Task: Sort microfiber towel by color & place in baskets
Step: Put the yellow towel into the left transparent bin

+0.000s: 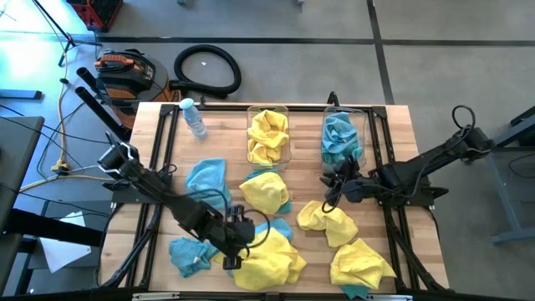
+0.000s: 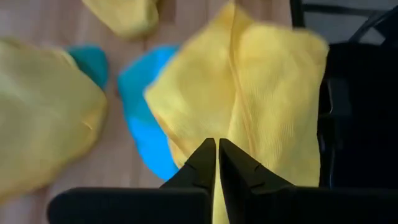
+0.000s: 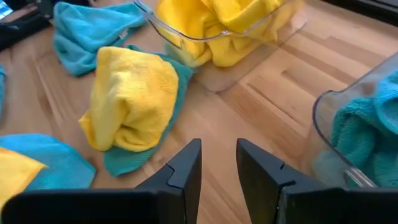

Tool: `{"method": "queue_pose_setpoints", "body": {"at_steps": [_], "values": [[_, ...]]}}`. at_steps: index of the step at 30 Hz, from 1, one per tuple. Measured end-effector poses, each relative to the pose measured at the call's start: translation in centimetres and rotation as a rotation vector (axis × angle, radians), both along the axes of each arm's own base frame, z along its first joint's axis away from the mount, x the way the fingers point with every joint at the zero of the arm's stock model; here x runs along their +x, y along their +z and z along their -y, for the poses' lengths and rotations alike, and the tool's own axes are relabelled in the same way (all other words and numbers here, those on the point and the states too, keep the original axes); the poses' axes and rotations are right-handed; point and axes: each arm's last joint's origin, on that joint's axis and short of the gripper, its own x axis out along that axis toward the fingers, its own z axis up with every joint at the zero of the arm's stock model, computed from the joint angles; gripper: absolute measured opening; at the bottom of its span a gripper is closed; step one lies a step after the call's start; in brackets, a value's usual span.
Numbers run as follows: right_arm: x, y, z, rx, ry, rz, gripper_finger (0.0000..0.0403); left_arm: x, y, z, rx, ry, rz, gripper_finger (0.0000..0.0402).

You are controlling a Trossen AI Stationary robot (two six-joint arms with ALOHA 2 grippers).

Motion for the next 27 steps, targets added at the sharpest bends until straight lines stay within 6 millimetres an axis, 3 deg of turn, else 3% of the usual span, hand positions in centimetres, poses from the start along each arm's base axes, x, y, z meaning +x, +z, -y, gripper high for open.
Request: {"method": "queue_pose_setpoints", "body": {"at_steps": [11, 16, 19, 21, 23, 27], "values": [[-0.5, -0.1, -1.9, 0.018, 0.039, 0.038, 0.0094, 0.6, -4.7, 1.8, -0.010, 0.072, -0.167, 0.0102], [-0.5, -0.4, -2.9, 0.017, 0.041, 0.052, 0.0094, 0.9, -7.0, 2.3, 0.004, 0.043, -0.245, 0.0116], [-0.4, -0.9, -3.4, 0.014, 0.036, 0.051, 0.0094, 1.0, -7.9, 2.4, -0.008, 0.015, -0.290, 0.0093], [-0.3, -1.2, -3.7, 0.000, 0.035, 0.038, 0.0094, 1.0, -7.8, 2.4, 0.001, -0.008, -0.290, 0.0052], [-0.1, -1.6, -4.0, -0.009, 0.033, 0.037, 0.0094, 0.9, -7.3, 2.4, 0.005, -0.030, -0.274, 0.0014], [0.4, -2.2, -4.3, -0.021, 0.030, 0.027, 0.0094, 0.5, -5.3, 2.0, 0.008, -0.039, -0.214, 0.0004]]}}
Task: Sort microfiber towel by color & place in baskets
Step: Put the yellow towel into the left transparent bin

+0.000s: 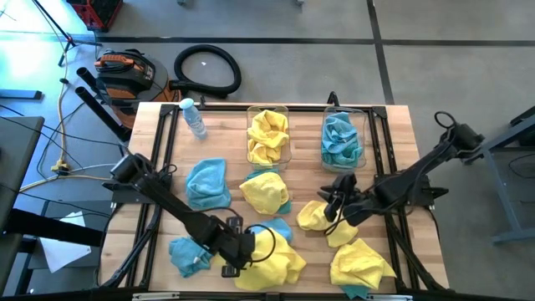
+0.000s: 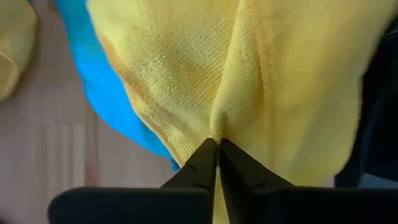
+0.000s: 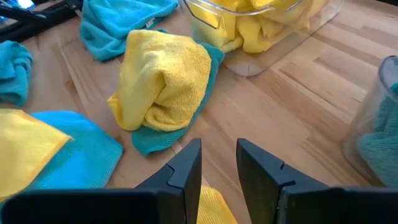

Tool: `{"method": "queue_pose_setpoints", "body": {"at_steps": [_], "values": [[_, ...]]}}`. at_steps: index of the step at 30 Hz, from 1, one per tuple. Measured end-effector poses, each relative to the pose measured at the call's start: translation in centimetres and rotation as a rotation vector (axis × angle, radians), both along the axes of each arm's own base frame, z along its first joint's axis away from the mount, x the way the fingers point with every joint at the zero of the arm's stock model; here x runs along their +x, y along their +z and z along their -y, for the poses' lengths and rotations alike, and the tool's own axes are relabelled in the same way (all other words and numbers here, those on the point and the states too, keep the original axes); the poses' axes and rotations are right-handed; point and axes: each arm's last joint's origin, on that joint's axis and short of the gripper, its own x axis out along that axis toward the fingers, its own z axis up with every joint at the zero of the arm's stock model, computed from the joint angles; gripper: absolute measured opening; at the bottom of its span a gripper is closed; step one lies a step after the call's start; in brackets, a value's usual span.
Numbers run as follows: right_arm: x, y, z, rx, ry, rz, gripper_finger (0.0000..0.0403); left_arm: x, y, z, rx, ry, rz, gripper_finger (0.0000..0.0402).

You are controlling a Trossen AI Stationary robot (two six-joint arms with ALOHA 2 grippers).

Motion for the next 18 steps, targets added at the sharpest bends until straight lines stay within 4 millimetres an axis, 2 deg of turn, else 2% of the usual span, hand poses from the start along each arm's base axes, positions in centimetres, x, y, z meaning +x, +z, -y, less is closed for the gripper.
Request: {"method": "queue_pose_setpoints", "body": {"at_steps": [10, 18], "values": [[0.2, -0.4, -0.1, -0.014, 0.003, -0.016, 0.0094, -2.6, 7.1, -1.5, 0.059, -0.008, 0.263, 0.0000], [0.2, -0.4, -0.1, -0.012, 0.006, -0.017, 0.0094, -5.5, 14.0, -5.5, 0.175, 0.122, 0.557, 0.0000]]}}
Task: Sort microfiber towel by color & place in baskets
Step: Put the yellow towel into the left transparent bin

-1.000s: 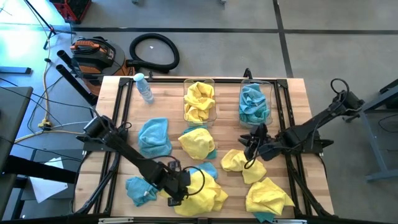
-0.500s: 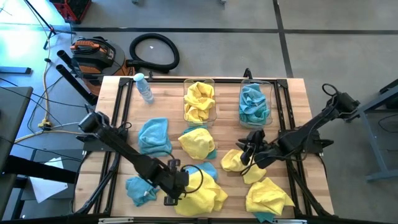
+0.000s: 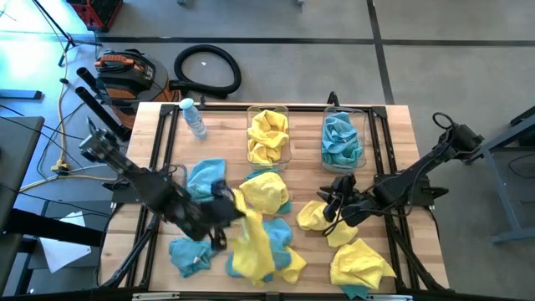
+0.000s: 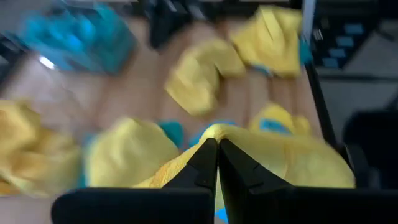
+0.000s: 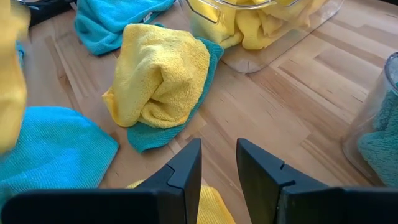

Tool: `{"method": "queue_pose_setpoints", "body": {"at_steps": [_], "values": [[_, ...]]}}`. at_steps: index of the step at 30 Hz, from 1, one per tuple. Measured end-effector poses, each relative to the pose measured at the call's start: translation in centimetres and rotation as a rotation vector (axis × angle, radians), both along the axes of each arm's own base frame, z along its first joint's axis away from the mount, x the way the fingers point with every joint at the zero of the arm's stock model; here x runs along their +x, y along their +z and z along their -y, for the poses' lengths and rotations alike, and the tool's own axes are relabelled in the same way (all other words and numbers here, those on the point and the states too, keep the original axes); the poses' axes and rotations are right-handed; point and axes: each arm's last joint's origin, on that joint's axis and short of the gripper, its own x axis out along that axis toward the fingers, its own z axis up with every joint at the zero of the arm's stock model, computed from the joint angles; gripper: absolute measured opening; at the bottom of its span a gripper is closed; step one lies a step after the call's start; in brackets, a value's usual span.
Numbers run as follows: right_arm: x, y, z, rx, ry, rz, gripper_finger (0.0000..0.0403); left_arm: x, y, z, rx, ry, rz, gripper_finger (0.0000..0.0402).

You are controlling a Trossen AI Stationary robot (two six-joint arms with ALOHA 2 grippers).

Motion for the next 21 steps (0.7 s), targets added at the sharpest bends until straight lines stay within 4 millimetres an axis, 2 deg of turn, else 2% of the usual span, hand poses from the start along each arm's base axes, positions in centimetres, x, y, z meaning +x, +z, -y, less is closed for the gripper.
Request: {"method": "queue_pose_setpoints", "body": {"at_steps": [5, 16, 21], "values": [[0.0, 0.0, 0.0, 0.000, 0.001, -0.001, 0.0094, -0.8, 3.0, -3.5, 0.087, 0.067, 0.122, 0.0000], [0.0, 0.0, 0.0, -0.017, 0.012, -0.011, 0.0094, 0.1, 8.6, -12.4, 0.275, 0.198, 0.427, 0.0000], [0.0, 0.0, 0.0, -0.022, 0.015, -0.013, 0.0094, -0.1, 9.9, -16.8, 0.402, 0.329, 0.474, 0.0000]]}}
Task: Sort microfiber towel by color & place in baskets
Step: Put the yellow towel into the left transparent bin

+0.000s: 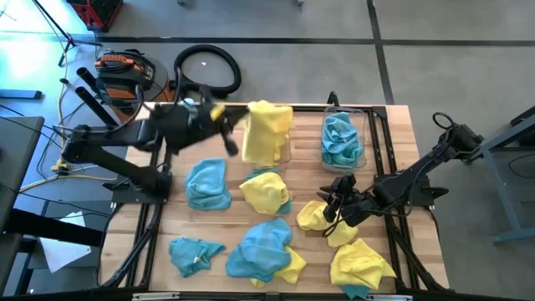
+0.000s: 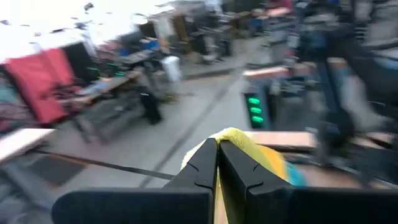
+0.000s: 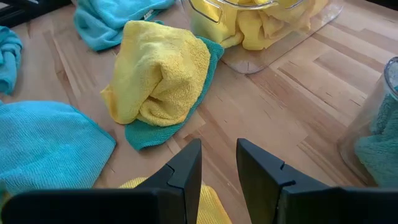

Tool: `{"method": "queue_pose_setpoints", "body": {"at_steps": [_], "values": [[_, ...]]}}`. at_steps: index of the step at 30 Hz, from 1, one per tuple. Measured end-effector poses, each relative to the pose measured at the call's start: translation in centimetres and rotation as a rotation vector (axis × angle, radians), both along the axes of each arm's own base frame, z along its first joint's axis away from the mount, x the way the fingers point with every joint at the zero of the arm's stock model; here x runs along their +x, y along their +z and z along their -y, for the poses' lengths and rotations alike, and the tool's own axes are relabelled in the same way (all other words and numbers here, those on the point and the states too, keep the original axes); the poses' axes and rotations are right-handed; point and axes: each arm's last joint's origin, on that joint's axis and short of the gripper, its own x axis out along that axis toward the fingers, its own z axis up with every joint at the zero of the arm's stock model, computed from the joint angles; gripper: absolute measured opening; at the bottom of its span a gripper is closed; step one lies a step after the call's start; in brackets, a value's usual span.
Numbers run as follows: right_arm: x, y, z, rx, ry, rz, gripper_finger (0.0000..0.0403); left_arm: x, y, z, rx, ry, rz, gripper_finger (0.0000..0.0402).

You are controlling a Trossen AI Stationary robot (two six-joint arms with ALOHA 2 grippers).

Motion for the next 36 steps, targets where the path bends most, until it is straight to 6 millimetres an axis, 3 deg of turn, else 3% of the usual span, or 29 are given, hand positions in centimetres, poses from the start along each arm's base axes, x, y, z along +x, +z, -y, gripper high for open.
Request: {"method": "queue_pose_setpoints", "body": {"at_steps": [5, 9, 19, 29, 36], "values": [[-0.1, -0.1, 0.0, -0.006, 0.000, -0.010, 0.0094, 0.3, -0.2, -4.1, -0.046, -0.004, 0.031, 0.0000], [-0.1, -0.1, 0.1, -0.010, 0.000, -0.016, 0.0094, 1.9, -2.1, -6.2, -0.156, -0.051, -0.028, 0.0000], [-0.1, -0.1, 0.1, -0.009, -0.002, -0.017, 0.0094, 6.5, -7.4, -8.4, -0.268, -0.058, -0.203, 0.0000], [-0.2, -0.1, 0.1, -0.011, -0.002, -0.020, 0.0094, 7.6, -13.6, -11.9, -0.474, 0.118, -0.470, 0.0000], [-0.2, -0.2, 0.1, -0.016, -0.003, -0.027, 0.0094, 9.8, -17.9, -13.2, -0.525, 0.081, -0.572, 0.0006]]}}
